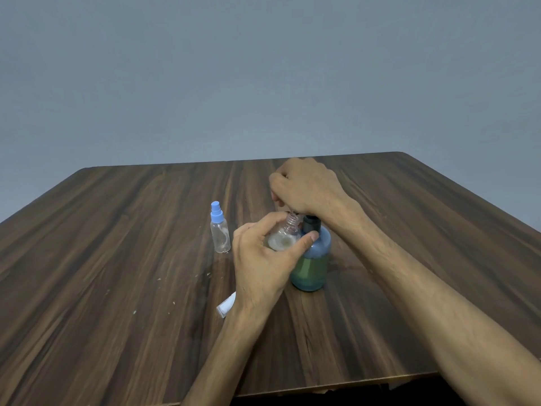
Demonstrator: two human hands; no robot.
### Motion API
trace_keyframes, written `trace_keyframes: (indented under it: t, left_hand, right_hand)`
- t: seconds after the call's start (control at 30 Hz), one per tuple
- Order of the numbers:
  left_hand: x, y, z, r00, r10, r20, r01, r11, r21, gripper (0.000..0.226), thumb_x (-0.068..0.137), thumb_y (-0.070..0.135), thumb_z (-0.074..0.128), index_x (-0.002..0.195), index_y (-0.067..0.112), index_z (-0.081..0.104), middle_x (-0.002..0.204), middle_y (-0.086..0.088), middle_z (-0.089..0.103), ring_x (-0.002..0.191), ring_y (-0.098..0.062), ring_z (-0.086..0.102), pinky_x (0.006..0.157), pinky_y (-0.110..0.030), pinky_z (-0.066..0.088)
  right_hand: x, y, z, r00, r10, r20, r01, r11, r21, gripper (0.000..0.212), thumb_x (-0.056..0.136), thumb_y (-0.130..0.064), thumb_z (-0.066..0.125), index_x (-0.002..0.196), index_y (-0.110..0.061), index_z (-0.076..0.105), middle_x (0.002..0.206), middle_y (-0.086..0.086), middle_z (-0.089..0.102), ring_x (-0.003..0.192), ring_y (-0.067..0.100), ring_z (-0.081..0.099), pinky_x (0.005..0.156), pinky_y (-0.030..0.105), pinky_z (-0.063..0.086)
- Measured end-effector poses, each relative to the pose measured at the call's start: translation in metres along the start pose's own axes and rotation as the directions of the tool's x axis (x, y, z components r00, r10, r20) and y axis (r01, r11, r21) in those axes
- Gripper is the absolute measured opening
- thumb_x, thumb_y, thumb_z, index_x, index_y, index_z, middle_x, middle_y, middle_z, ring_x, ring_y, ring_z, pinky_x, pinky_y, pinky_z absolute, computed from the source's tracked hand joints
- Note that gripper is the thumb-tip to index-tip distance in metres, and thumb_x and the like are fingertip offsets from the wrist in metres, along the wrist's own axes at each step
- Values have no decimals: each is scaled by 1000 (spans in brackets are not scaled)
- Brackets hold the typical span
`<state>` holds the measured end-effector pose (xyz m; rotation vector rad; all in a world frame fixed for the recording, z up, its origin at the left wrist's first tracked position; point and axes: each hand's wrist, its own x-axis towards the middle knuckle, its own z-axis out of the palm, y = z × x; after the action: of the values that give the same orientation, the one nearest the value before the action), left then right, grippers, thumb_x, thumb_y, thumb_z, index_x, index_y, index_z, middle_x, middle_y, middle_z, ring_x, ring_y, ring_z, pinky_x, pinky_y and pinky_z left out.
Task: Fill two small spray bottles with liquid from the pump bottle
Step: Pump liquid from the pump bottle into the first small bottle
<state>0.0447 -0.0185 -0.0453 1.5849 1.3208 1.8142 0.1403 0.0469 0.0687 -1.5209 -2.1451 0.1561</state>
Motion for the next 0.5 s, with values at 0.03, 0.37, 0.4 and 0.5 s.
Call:
trace_keyframes:
  t: [0.03, 0.37, 0.4, 0.5]
  left_hand:
    - [0, 0, 0, 1000, 3, 1, -3, 1000, 2, 38, 69, 58, 89, 97, 33, 79, 86, 10, 81, 92, -27, 78, 87, -58, 62]
    - [0, 1, -1, 1000, 2, 1, -2, 1000, 13, 40, 68, 58, 88, 99, 36, 78, 86, 12, 81, 93, -25, 78, 87, -57, 63]
    - [-1, 1, 0, 1000, 0, 5, 0, 1000, 17, 40, 67, 59, 88, 100, 37, 78, 86, 12, 81, 93, -25, 78, 87, -57, 63]
    - [-1, 1, -1, 1000, -1, 0, 1, 1000, 9, 42, 67, 60, 88, 101, 39, 77, 86, 13, 81, 92, -25, 78, 86, -57, 64]
  right_hand:
    - [-1, 1, 2, 999, 7, 36, -7, 1000, -9, 38, 93, -29, 46, 82, -11, 78, 78, 1, 78, 78, 25, 71, 74, 36, 55]
    - [0, 1, 3, 1000, 5, 16, -5, 1000, -14, 37, 93, -28, 47, 82, -12, 78, 78, 1, 77, 77, 24, 69, 68, 35, 48]
    - [-1, 0, 1, 1000, -1, -26, 1, 1000, -2, 36, 93, -27, 47, 81, -10, 77, 77, 3, 76, 76, 25, 69, 67, 34, 47]
    - [2, 1, 0, 998, -15, -63, 15, 1000, 12, 36, 92, -25, 47, 84, -9, 78, 77, 4, 77, 75, 26, 69, 66, 32, 47]
